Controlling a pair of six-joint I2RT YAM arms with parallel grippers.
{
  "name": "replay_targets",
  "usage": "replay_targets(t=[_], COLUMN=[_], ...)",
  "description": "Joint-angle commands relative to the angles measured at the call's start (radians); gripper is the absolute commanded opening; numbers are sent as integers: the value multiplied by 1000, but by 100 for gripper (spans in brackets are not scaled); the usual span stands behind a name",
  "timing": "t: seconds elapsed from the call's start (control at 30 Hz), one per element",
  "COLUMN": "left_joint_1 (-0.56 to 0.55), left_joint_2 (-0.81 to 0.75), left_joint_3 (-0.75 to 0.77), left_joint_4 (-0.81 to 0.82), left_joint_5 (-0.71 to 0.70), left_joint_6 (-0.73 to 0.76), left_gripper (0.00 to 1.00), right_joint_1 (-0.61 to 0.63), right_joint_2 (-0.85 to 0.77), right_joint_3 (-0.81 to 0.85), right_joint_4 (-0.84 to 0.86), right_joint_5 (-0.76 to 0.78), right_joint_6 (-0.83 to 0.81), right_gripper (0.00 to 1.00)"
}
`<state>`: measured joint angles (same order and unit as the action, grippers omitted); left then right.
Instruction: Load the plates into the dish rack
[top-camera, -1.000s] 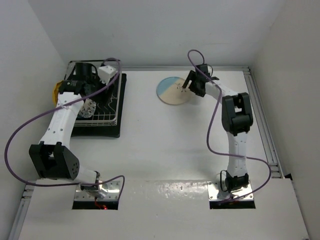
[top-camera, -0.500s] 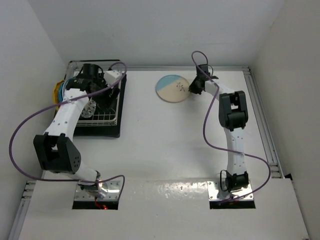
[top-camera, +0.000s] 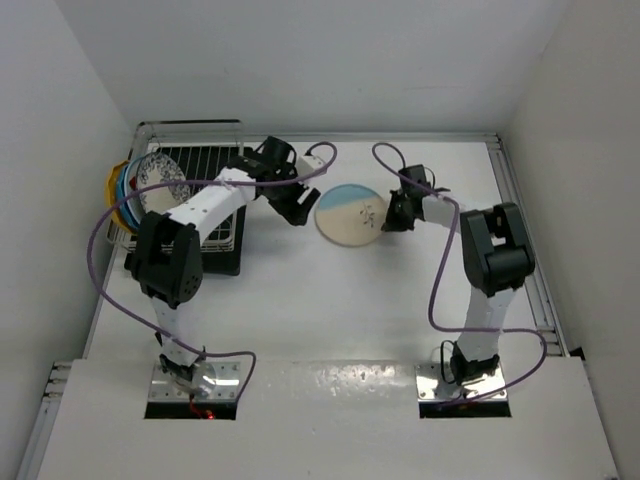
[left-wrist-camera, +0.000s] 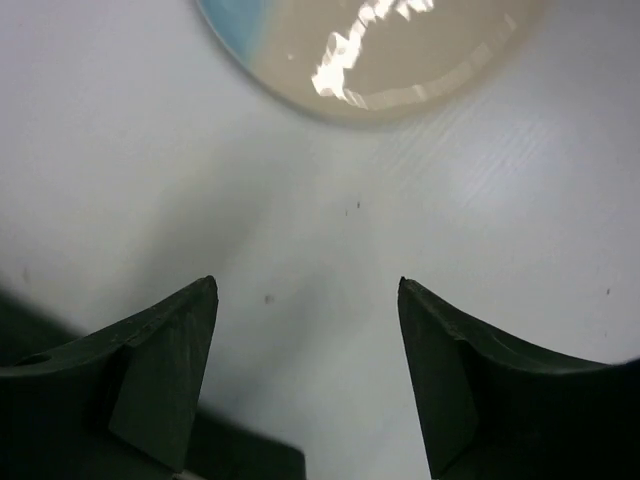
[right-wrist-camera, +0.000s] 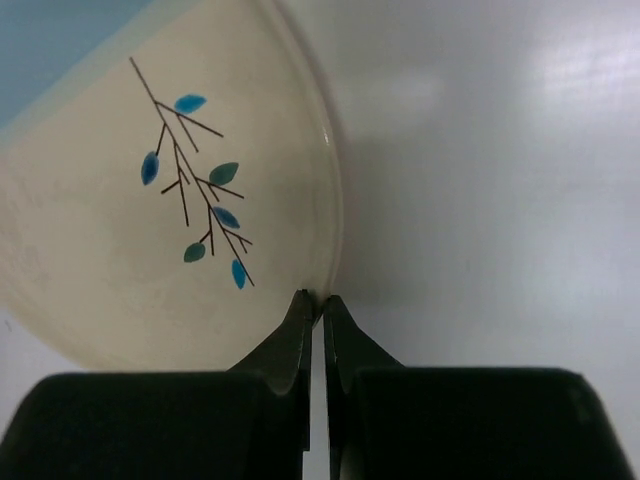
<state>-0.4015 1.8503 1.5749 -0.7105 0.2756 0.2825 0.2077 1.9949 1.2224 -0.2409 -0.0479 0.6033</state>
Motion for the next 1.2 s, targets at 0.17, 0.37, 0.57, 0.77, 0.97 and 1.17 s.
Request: replay_targets(t=[0.17,0.37,0.57,0.77,0.97,1.17], left_joint_1=[-34,-74,-105,-160,-149,-74], left_joint_2=[185,280,280,372,429,319], left_joint_3=[49,27,-107,-118,-98,29], left_joint_4=[223,154,132,56,20,-32], left_joint_5=[5,75,317,352,392,361], left_joint_6=[-209,-220,-169,-149,-149,-149], left_gripper=[83,86,83,57,0,0], right_joint_1=[93,96,101,119,127,128], right_joint_2=[-269,-404,-433,-416,-423,-433], right_joint_3=[-381,-529,-558,-570,-595,-600], right_joint_4=[-52,3,40,118,218,264], right_joint_5=[-26,-9,3,-7,-32,-75], right_joint_6=[-108,-54,-30,-30,-20,-56], right_gripper=[0,0,0,0,0,0])
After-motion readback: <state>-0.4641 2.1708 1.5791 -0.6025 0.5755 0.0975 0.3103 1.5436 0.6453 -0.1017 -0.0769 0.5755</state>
